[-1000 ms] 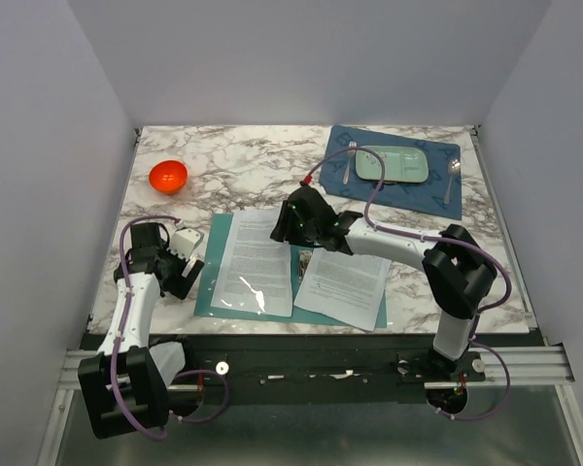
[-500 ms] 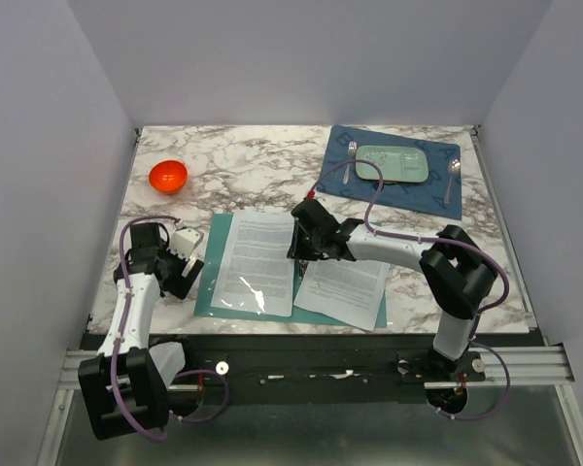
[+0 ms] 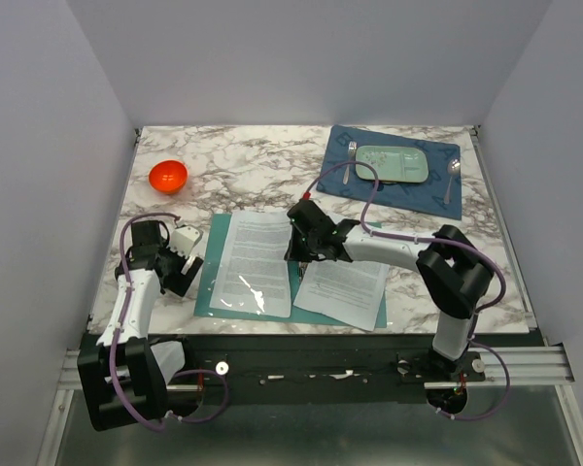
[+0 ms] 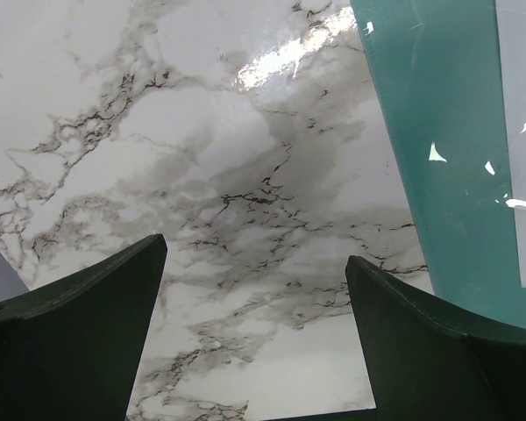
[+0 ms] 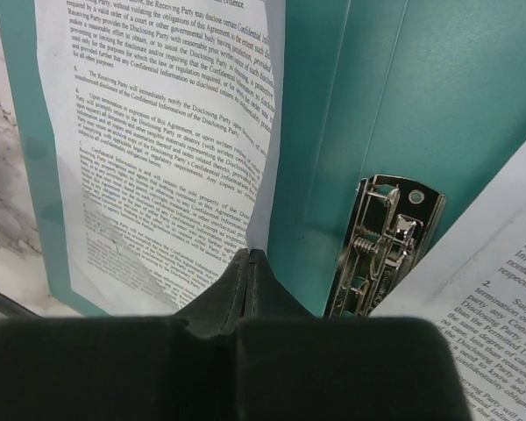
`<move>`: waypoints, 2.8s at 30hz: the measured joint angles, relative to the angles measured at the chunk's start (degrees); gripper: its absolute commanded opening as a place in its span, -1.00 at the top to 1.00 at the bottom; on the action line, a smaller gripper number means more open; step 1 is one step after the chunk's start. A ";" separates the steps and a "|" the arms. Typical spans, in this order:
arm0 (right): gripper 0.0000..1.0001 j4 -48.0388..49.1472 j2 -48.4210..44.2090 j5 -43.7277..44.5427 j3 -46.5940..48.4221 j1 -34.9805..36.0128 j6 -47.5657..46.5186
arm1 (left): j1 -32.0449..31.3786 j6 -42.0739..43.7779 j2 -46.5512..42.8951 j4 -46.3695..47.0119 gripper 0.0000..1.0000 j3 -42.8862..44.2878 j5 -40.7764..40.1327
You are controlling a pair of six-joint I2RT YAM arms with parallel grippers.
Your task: Put the files into the folder
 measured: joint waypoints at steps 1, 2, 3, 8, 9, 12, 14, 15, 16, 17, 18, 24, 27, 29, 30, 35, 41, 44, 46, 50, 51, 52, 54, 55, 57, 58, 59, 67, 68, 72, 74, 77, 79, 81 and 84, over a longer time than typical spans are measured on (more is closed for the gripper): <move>0.99 0.00 0.33 -0.02 0.26 0.17 0.24 | 0.00 0.00 0.04 0.07 -0.98 0.00 0.02; 0.99 0.09 0.70 -0.02 0.55 0.35 0.48 | 0.00 0.00 0.04 0.11 -0.98 0.00 0.02; 0.99 0.24 1.11 -0.02 0.81 0.50 0.70 | 0.00 0.00 0.04 0.22 -0.98 0.00 0.02; 0.99 0.55 4.48 -0.07 4.04 0.96 1.29 | 0.00 0.02 0.07 0.35 -0.98 -0.07 0.02; 0.99 0.57 5.11 -0.07 4.68 0.96 1.29 | 0.00 0.04 0.07 0.35 -0.98 -0.15 0.02; 0.99 0.31 6.38 -0.07 6.54 0.94 1.09 | 0.00 0.28 0.02 0.42 -0.98 -0.52 -0.02; 0.99 0.20 6.97 -0.04 7.82 0.94 0.81 | 0.00 0.46 -0.04 0.39 -0.98 -0.83 -0.09; 0.99 0.13 7.23 -0.04 8.48 0.94 0.66 | 0.00 0.46 -0.09 0.39 -0.98 -0.94 -0.11; 0.99 0.07 7.43 -0.04 8.96 0.94 0.61 | 0.00 0.46 -0.09 0.37 -0.98 -0.96 -0.11; 0.99 0.07 7.52 -0.04 9.27 0.96 0.61 | 0.00 0.48 -0.09 0.37 -0.97 -0.96 -0.11; 0.99 0.02 7.61 -0.07 9.42 0.96 0.63 | 0.00 0.48 -0.11 0.39 -0.98 -0.96 -0.11; 0.99 -0.04 8.26 -0.04 9.60 1.31 1.42 | 0.00 0.48 -0.13 0.37 -0.98 -0.96 -0.11; 0.99 0.11 8.15 0.13 8.55 2.14 2.73 | 0.00 0.48 -0.26 0.37 -0.98 -0.96 -0.11; 0.99 0.22 8.00 0.57 7.02 2.78 4.02 | 0.00 0.48 -0.48 0.35 -0.98 -0.96 -0.11; 0.99 0.17 7.82 0.74 6.10 3.06 4.72 | 0.00 0.48 -0.63 0.33 -0.98 -0.96 -0.11; 0.99 -0.22 7.30 1.79 3.87 4.11 6.56 | 0.00 0.46 -1.05 0.28 -0.98 -0.96 -0.09; 0.99 -0.31 7.34 1.79 4.31 4.33 6.82 | 0.00 0.46 -1.27 0.09 -0.98 -0.96 -0.09; 0.99 -0.39 7.80 1.75 6.16 4.37 6.67 | 0.00 0.46 -1.70 0.00 -0.98 -0.96 -0.09; 0.99 -0.26 8.04 1.73 7.58 4.37 6.34 | 0.00 0.46 -1.81 -0.02 -0.98 -0.94 -0.09; 0.99 -0.24 8.17 1.75 9.29 4.55 5.53 | 0.00 0.46 -1.81 -0.20 -0.98 -0.92 -0.09; 0.99 -0.24 8.15 1.73 9.33 4.59 5.38 | 0.00 0.46 -1.81 -0.20 -0.98 -0.92 -0.09; 0.99 -0.26 8.17 1.73 9.33 4.66 5.31 | 0.00 0.46 -1.81 -0.20 -0.98 -0.92 -0.09; 0.99 -0.31 8.24 1.73 9.25 4.68 5.31 | 0.00 0.46 -1.81 -0.22 -0.98 -0.92 -0.09; 0.99 -0.33 8.24 1.73 9.09 4.66 5.33 | 0.00 0.46 -1.81 -0.20 -0.98 -0.92 -0.09; 0.99 -0.28 8.24 1.73 8.68 4.68 5.40 | 0.00 0.46 -1.81 -0.22 -0.98 -0.92 -0.09; 0.99 -0.24 8.24 1.73 8.17 4.68 5.68 | 0.00 0.46 -1.81 -0.22 -0.98 -0.92 -0.09; 0.99 -0.26 8.24 1.73 7.76 4.70 6.05 | 0.00 0.46 -1.81 -0.22 -0.98 -0.92 -0.09; 0.42 -0.31 8.24 1.68 6.75 5.29 7.34 | 0.00 0.46 -2.05 -0.28 -0.98 -0.90 -0.09; 0.24 -0.44 8.24 1.66 6.80 5.35 7.56 | 0.00 0.46 -2.05 -0.37 -0.98 -0.83 -0.09; -0.16 -2.36 7.89 1.77 7.21 5.51 7.19 | 0.00 0.44 -2.19 -0.94 -0.98 0.02 -0.09; -0.17 -3.93 7.08 2.12 7.23 5.51 7.06 | 0.00 0.39 -2.23 -1.16 -0.98 0.85 -0.11; -0.17 -6.29 4.20 2.91 6.51 5.51 6.62 | 0.00 -0.11 -2.36 -2.47 -0.98 3.21 -0.07; -0.12 -6.86 1.22 3.34 4.90 5.51 6.60 | 0.00 -0.31 -2.75 -4.15 -0.98 5.55 0.55; -0.08 -6.97 -2.58 3.52 1.86 5.51 6.69 | -0.35 -0.17 -3.30 -7.19 -0.98 9.09 1.79; 0.00 -6.21 -6.10 3.48 -2.82 5.53 7.17 | -2.60 -1.09 -3.45 -9.33 -0.98 13.38 3.43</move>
